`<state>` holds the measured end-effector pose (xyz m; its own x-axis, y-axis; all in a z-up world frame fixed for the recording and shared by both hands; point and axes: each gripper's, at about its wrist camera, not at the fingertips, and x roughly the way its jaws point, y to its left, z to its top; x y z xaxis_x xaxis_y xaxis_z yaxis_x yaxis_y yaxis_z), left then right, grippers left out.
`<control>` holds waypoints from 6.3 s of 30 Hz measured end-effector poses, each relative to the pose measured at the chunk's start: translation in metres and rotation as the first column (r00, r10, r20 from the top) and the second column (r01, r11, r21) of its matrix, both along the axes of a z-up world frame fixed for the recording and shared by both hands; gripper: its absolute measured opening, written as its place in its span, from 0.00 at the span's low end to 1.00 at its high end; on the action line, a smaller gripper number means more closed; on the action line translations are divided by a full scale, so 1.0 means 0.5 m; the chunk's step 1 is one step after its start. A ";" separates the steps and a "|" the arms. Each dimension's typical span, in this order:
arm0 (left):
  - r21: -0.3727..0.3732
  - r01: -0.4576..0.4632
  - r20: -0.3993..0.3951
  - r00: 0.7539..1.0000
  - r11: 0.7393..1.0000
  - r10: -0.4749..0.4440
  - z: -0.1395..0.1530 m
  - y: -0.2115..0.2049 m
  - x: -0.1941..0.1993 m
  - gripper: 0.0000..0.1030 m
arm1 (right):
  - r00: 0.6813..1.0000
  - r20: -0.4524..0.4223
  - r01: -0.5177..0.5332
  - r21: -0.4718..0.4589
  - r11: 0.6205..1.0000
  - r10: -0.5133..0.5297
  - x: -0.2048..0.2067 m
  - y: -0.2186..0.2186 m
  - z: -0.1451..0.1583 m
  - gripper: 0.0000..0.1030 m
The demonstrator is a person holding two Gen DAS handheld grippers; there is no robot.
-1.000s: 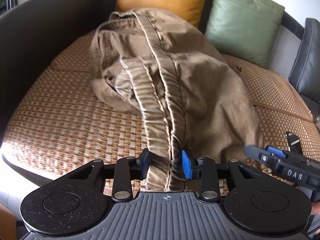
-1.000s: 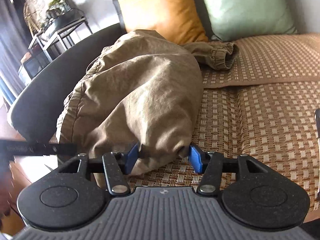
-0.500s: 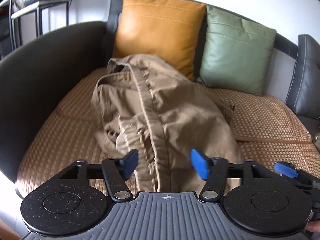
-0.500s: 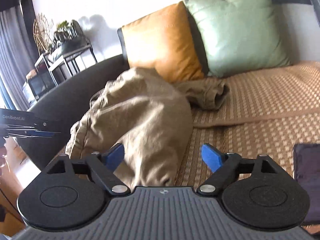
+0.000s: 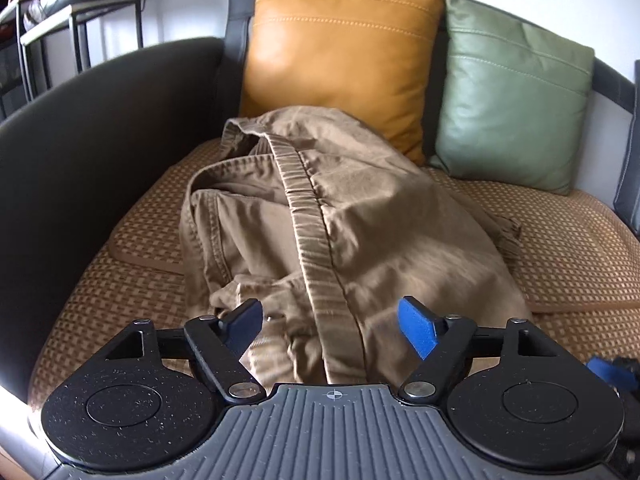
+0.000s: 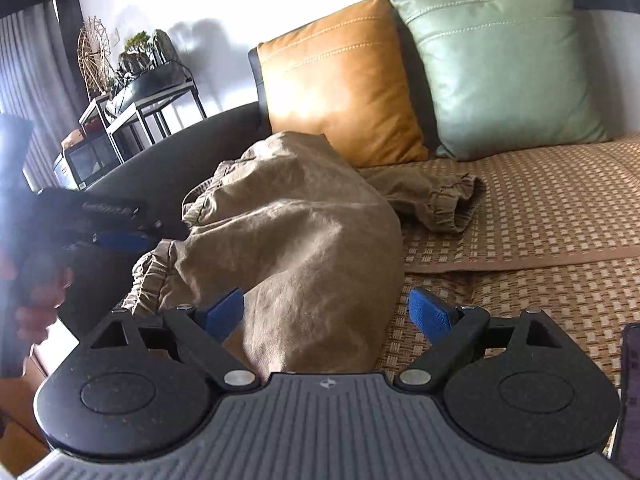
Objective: Fold clothes
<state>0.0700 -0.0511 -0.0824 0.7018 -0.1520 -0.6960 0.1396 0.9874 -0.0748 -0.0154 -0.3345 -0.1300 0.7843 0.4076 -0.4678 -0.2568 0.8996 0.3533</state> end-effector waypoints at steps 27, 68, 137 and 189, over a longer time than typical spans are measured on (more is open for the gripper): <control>-0.031 0.386 0.109 0.918 0.922 -0.381 0.077 -0.008 -0.151 0.00 | 0.998 0.061 0.008 -0.155 0.988 0.001 0.083 0.003 0.109 0.90; -0.086 0.202 0.070 0.978 0.976 -0.196 0.049 0.113 -0.185 0.00 | 0.989 -0.041 0.116 -0.363 0.924 -0.141 0.522 -0.012 0.228 0.04; 0.067 0.146 0.051 0.988 0.987 -0.149 0.102 -0.004 -0.120 0.06 | 0.974 -0.225 -0.047 -0.186 0.981 0.004 0.185 -0.003 0.102 0.75; -0.024 -0.196 -0.076 0.978 0.980 0.194 0.018 0.214 0.097 0.74 | 0.907 -0.259 -0.411 -0.367 0.835 0.332 0.194 0.340 -0.042 0.78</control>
